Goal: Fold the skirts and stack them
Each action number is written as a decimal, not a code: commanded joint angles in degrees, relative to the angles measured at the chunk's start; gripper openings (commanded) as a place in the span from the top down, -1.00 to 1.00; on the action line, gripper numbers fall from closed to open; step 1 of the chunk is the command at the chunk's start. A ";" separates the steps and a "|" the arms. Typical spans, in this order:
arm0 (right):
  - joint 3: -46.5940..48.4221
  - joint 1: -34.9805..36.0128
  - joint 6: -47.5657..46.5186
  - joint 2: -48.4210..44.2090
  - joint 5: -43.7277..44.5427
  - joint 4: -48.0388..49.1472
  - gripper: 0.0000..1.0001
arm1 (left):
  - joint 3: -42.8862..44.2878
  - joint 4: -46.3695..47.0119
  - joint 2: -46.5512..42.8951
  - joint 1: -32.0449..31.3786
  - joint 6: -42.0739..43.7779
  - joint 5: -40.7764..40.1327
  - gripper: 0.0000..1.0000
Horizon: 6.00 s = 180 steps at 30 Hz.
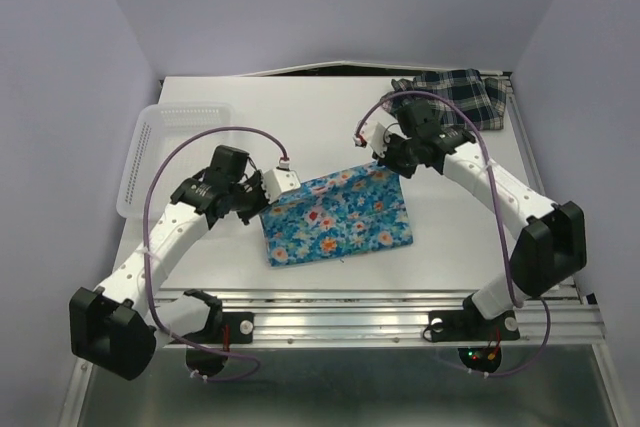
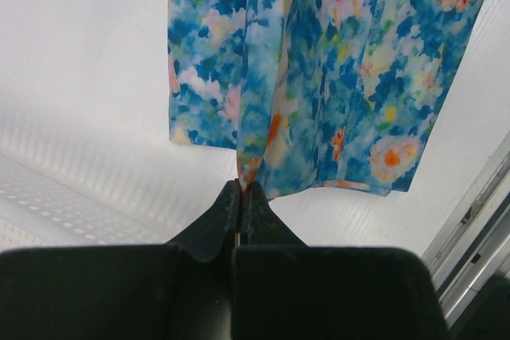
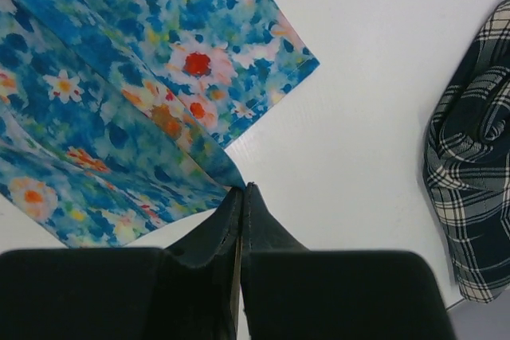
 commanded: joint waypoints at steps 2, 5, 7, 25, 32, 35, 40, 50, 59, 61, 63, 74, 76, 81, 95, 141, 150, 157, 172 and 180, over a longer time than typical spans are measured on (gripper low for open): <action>3.86 -1.03 -2.00 4.94 -0.80 6.39 0.99 | -0.66 4.89 2.90 0.57 -0.75 -1.30 1.00; 4.30 -1.03 -1.48 8.11 -1.15 9.02 0.99 | -1.54 7.70 4.75 0.66 -1.46 -2.01 1.00; 4.83 -1.03 -1.30 10.39 -1.41 10.08 0.99 | -2.15 9.02 6.50 0.57 -1.90 -2.97 1.00; 14.31 -1.56 8.10 29.47 6.49 22.92 -0.58 | 1.79 17.83 18.73 1.54 -9.36 -12.20 0.27; 23.63 -2.09 13.89 22.81 8.08 14.26 -0.99 | 8.91 14.49 16.79 1.45 -13.40 -13.17 -0.16; 22.42 -2.09 17.66 17.73 3.00 6.17 -0.96 | 12.25 12.38 18.81 1.45 -14.99 -11.86 -0.16; 13.29 -2.09 23.48 10.41 -9.74 -2.82 -0.62 | 12.35 12.99 20.40 1.45 -16.05 -4.92 -0.10; -2.72 -2.09 25.42 8.82 -17.85 -3.10 -0.26 | 10.94 13.78 22.86 0.49 -15.08 -3.33 0.27; -2.31 -4.10 16.56 21.62 -4.32 4.73 -0.13 | 7.17 13.16 18.30 0.31 -11.31 -0.87 0.27; 0.68 -5.95 14.27 24.80 -2.73 4.73 -0.12 | 5.76 12.99 15.84 0.22 -8.33 -0.69 0.27; 5.50 -5.95 10.58 29.01 -0.20 5.52 -0.12 | 4.18 12.99 12.86 0.22 -6.04 -0.60 0.24; 38.22 -5.95 5.46 42.23 -1.05 5.61 -0.37 | -0.57 12.64 2.92 -2.33 9.16 4.05 0.03; 38.93 -5.35 7.57 39.16 -5.44 4.48 -0.42 | -3.19 13.42 -0.33 -2.41 12.15 4.41 -0.04; 33.34 -2.10 16.96 27.66 -17.22 -2.38 -0.36 | -12.51 14.48 -9.38 -2.50 32.25 4.58 -0.08; 8.88 4.33 36.13 25.42 -38.40 9.65 -0.15 | -21.85 27.92 1.14 -6.28 49.16 5.81 -0.09; 1.30 -6.22 25.86 12.50 -26.18 11.07 -0.69 | -6.19 17.37 17.41 -14.19 28.69 4.85 0.61; -8.77 -2.88 32.36 4.44 -26.12 19.49 -0.43 | -6.99 17.03 12.33 -11.56 22.89 14.50 -0.14; -13.80 12.47 31.92 -4.45 -10.75 19.14 -0.29 | -5.41 18.25 -2.88 -7.26 4.20 18.38 -0.40; -20.48 31.84 28.94 10.22 10.53 34.96 -0.25 | -7.69 21.69 -10.10 13.40 -15.96 26.73 -0.44; -22.50 33.16 26.21 17.07 14.84 34.61 -0.14 | -7.34 22.14 -7.55 15.43 -10.09 26.20 -0.46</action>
